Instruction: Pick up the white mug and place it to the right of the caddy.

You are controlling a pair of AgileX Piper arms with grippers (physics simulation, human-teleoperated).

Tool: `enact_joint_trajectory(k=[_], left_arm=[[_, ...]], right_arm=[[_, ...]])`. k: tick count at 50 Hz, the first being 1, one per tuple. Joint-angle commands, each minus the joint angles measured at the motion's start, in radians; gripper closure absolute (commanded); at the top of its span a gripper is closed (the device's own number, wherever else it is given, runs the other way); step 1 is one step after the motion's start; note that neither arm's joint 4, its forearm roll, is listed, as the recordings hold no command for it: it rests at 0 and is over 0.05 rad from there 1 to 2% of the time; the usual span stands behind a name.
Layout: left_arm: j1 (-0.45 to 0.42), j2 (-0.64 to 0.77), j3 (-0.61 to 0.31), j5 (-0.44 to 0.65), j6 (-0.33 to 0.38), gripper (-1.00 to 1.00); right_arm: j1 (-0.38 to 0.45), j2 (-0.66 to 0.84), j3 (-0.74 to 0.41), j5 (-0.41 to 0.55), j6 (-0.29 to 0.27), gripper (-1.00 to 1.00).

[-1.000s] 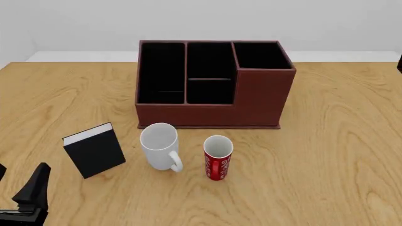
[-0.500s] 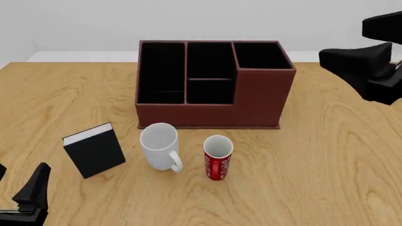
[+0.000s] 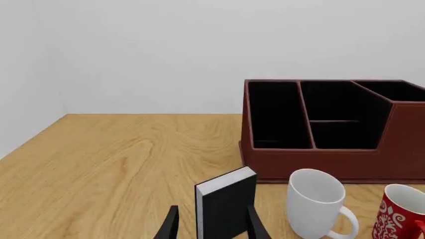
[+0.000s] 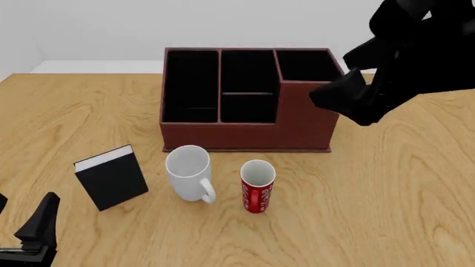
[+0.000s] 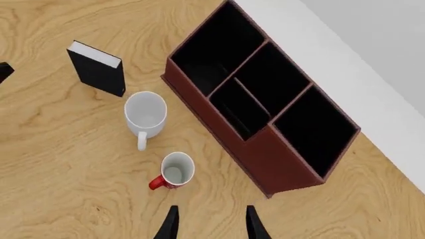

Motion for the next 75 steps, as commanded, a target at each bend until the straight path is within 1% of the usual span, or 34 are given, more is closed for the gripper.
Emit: enact_joint_trajectory(k=[1,2,4,7,9,10,11,13,14,15,17,18,26,27,28,31,32,33,35,40,41,45,46,47,48,50,54,56,59,63,66,68,74,75], left_arm=[[0.000,0.000,0.000,0.000,0.000,-1.00],[0.000,0.000,0.000,0.000,0.000,-1.00],[0.000,0.000,0.000,0.000,0.000,-1.00],[0.000,0.000,0.000,0.000,0.000,-1.00],[0.000,0.000,0.000,0.000,0.000,-1.00],[0.000,0.000,0.000,0.000,0.000,-1.00],[0.000,0.000,0.000,0.000,0.000,-1.00],[0.000,0.000,0.000,0.000,0.000,-1.00],[0.000,0.000,0.000,0.000,0.000,-1.00],[0.000,0.000,0.000,0.000,0.000,-1.00],[0.000,0.000,0.000,0.000,0.000,-1.00],[0.000,0.000,0.000,0.000,0.000,-1.00],[0.000,0.000,0.000,0.000,0.000,-1.00],[0.000,0.000,0.000,0.000,0.000,-1.00],[0.000,0.000,0.000,0.000,0.000,-1.00],[0.000,0.000,0.000,0.000,0.000,-1.00],[0.000,0.000,0.000,0.000,0.000,-1.00],[0.000,0.000,0.000,0.000,0.000,-1.00],[0.000,0.000,0.000,0.000,0.000,-1.00],[0.000,0.000,0.000,0.000,0.000,-1.00],[0.000,0.000,0.000,0.000,0.000,-1.00],[0.000,0.000,0.000,0.000,0.000,-1.00],[0.000,0.000,0.000,0.000,0.000,-1.00],[0.000,0.000,0.000,0.000,0.000,-1.00],[0.000,0.000,0.000,0.000,0.000,-1.00],[0.000,0.000,0.000,0.000,0.000,-1.00],[0.000,0.000,0.000,0.000,0.000,-1.00],[0.000,0.000,0.000,0.000,0.000,-1.00],[0.000,0.000,0.000,0.000,0.000,-1.00],[0.000,0.000,0.000,0.000,0.000,-1.00],[0.000,0.000,0.000,0.000,0.000,-1.00],[0.000,0.000,0.000,0.000,0.000,-1.00],[0.000,0.000,0.000,0.000,0.000,-1.00],[0.000,0.000,0.000,0.000,0.000,-1.00]], right_arm=[[0.058,0.134,-0.118,0.124,0.006,-1.00],[0.065,0.141,-0.137,0.132,0.011,-1.00],[0.056,0.152,-0.175,0.163,-0.009,-1.00],[0.080,0.185,-0.250,0.216,0.002,-1.00],[0.119,0.214,-0.288,0.241,0.021,-1.00],[0.111,0.219,-0.301,0.244,0.021,-1.00],[0.160,0.246,-0.295,0.244,0.044,-1.00],[0.170,0.255,-0.297,0.244,0.043,-1.00],[0.153,0.256,-0.309,0.244,0.032,-1.00],[0.166,0.268,-0.313,0.244,0.046,-1.00],[0.171,0.287,-0.324,0.244,0.050,-1.00],[0.181,0.297,-0.326,0.244,0.064,-1.00],[0.208,0.359,-0.365,0.244,0.093,-1.00],[0.228,0.377,-0.368,0.244,0.112,-1.00],[0.243,0.386,-0.359,0.244,0.115,-1.00],[0.228,0.393,-0.361,0.244,0.089,-1.00],[0.232,0.396,-0.365,0.244,0.086,-1.00],[0.238,0.401,-0.370,0.244,0.096,-1.00],[0.222,0.401,-0.380,0.244,0.081,-1.00],[0.231,0.422,-0.410,0.244,0.093,-1.00],[0.237,0.430,-0.417,0.244,0.106,-1.00],[0.211,0.451,-0.427,0.244,0.095,-1.00],[0.218,0.456,-0.431,0.244,0.101,-1.00],[0.234,0.463,-0.432,0.244,0.119,-1.00],[0.226,0.460,-0.434,0.244,0.108,-1.00],[0.235,0.462,-0.441,0.244,0.112,-1.00],[0.227,0.466,-0.449,0.244,0.107,-1.00],[0.246,0.472,-0.451,0.244,0.123,-1.00],[0.247,0.472,-0.451,0.244,0.117,-1.00],[0.287,0.495,-0.459,0.244,0.145,-1.00],[0.291,0.513,-0.479,0.244,0.161,-1.00],[0.308,0.528,-0.499,0.244,0.185,-1.00],[0.322,0.558,-0.522,0.244,0.211,-1.00],[0.331,0.568,-0.535,0.244,0.224,-1.00]])
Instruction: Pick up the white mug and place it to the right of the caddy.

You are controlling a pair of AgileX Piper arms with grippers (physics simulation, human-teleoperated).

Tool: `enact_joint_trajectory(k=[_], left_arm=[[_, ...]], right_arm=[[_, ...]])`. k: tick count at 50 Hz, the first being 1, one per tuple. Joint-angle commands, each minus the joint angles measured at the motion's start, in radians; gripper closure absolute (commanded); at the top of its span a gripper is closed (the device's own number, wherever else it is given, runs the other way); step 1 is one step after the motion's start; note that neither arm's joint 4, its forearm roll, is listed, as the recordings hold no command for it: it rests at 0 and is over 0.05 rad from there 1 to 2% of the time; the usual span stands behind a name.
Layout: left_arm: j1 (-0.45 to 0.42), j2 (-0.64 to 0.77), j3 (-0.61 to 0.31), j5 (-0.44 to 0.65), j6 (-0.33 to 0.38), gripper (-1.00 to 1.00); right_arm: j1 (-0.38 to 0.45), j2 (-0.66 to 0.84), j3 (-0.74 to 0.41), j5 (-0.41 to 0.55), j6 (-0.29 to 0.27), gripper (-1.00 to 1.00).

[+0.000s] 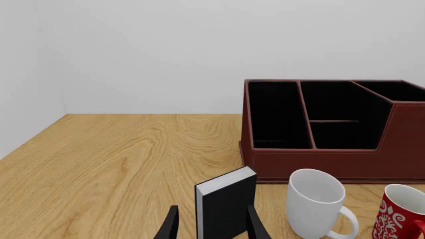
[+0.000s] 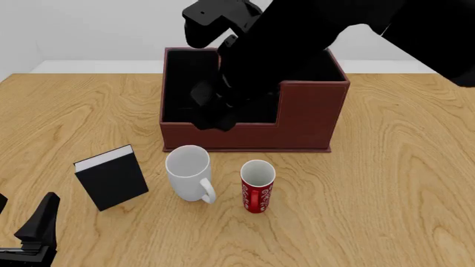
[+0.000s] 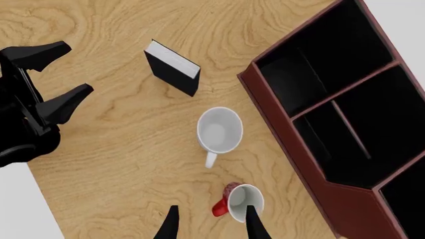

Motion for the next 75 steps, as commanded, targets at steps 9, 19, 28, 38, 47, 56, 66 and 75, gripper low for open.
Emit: enact_joint_trajectory(k=[9,19,28,38,47,56,66,75], left_arm=[[0.000,0.000,0.000,0.000,0.000,-1.00],[0.000,0.000,0.000,0.000,0.000,-1.00],[0.000,0.000,0.000,0.000,0.000,-1.00],[0.000,0.000,0.000,0.000,0.000,-1.00],[0.000,0.000,0.000,0.000,0.000,-1.00],[0.000,0.000,0.000,0.000,0.000,-1.00],[0.000,0.000,0.000,0.000,0.000,-1.00],[0.000,0.000,0.000,0.000,0.000,-1.00]], right_arm=[[0.045,0.096,-0.092,0.000,0.071,-1.00],[0.020,0.133,-0.118,0.000,0.080,-1.00],[0.018,0.172,-0.151,0.000,0.104,-1.00],[0.019,0.210,-0.180,0.000,0.100,-1.00],[-0.029,0.252,-0.212,0.000,0.090,-1.00],[-0.031,0.271,-0.226,0.000,0.115,-1.00],[-0.010,0.301,-0.243,0.000,0.140,-1.00],[-0.007,0.332,-0.253,0.000,0.156,-1.00]])
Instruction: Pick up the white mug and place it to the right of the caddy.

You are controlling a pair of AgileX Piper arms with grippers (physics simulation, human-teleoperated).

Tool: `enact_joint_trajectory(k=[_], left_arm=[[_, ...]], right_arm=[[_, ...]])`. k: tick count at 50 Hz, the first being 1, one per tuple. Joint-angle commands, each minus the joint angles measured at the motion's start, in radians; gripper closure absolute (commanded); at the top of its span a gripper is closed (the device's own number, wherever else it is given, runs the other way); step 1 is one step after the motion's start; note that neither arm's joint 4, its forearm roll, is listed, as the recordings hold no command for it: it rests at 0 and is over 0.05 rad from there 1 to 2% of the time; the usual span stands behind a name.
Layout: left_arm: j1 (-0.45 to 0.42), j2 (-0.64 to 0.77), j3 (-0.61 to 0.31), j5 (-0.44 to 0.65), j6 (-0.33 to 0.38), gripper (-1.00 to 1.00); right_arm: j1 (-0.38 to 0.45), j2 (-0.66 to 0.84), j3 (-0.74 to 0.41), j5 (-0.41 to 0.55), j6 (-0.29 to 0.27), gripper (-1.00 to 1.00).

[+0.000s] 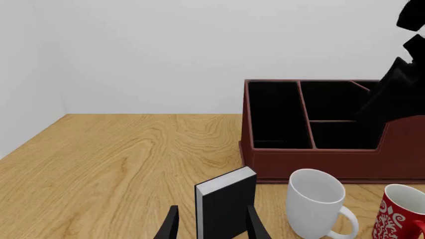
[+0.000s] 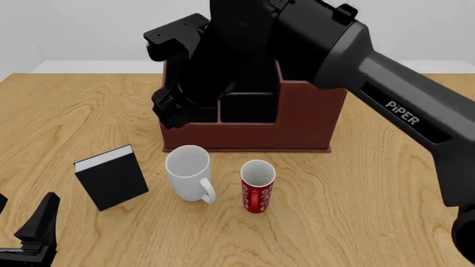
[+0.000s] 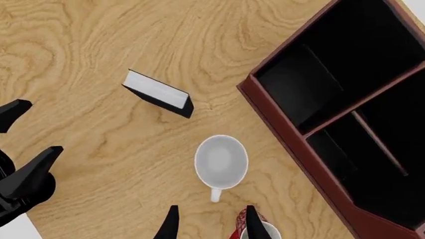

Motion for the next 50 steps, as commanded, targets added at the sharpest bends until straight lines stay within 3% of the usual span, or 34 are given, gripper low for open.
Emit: enact_joint_trajectory(k=[1,18,27,32,50], left_arm=[[0.000,0.000,0.000,0.000,0.000,-1.00],[0.000,0.000,0.000,0.000,0.000,-1.00],[0.000,0.000,0.000,0.000,0.000,-1.00],[0.000,0.000,0.000,0.000,0.000,-1.00],[0.000,0.000,0.000,0.000,0.000,-1.00]], right_arm=[[0.005,0.037,-0.014,0.000,0.020,-1.00],[-0.011,0.062,0.010,-0.004,0.029,-1.00],[-0.012,0.029,0.119,-0.062,0.037,-1.00],[-0.039,0.023,0.150,-0.075,0.021,-1.00],[-0.028,0.030,0.248,-0.147,0.043,-1.00]])
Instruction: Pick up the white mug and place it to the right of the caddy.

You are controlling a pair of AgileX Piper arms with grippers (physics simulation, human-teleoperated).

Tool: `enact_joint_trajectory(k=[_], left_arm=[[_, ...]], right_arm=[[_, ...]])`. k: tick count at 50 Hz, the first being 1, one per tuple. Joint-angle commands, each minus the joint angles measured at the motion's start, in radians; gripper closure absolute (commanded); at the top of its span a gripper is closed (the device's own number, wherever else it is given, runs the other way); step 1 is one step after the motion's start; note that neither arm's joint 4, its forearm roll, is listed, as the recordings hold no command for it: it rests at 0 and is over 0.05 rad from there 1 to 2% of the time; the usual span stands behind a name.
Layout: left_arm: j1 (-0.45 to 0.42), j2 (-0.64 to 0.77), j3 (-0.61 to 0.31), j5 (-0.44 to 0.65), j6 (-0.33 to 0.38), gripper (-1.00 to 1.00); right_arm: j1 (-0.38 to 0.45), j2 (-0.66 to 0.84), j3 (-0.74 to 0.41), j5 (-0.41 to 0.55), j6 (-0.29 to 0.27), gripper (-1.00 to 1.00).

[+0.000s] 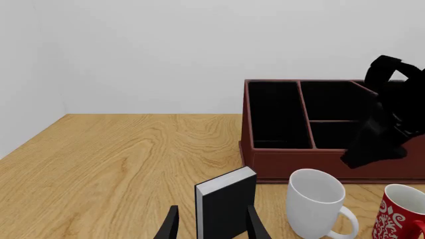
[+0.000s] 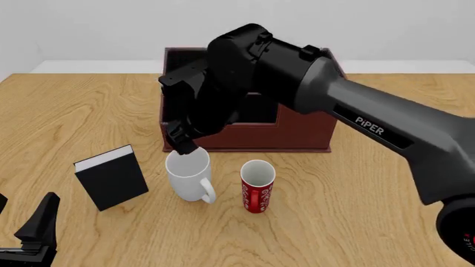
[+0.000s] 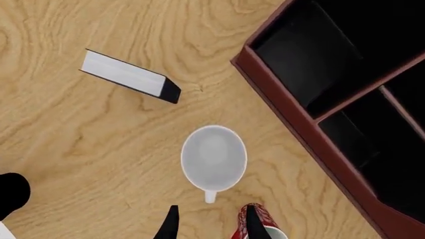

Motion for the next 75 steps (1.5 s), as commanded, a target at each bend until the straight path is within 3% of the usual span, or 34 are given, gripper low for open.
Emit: enact_joint_trajectory(k=[1,45,75], left_arm=[[0.000,0.000,0.000,0.000,0.000,-1.00],[0.000,0.000,0.000,0.000,0.000,-1.00],[0.000,0.000,0.000,0.000,0.000,-1.00]], right_arm=[[0.004,0.003,0.057,-0.038,0.007,-1.00],[0.015,0.010,0.245,-0.152,0.012,-1.00],[0.013,0.042,0.299,-0.201,0.033,-1.00]])
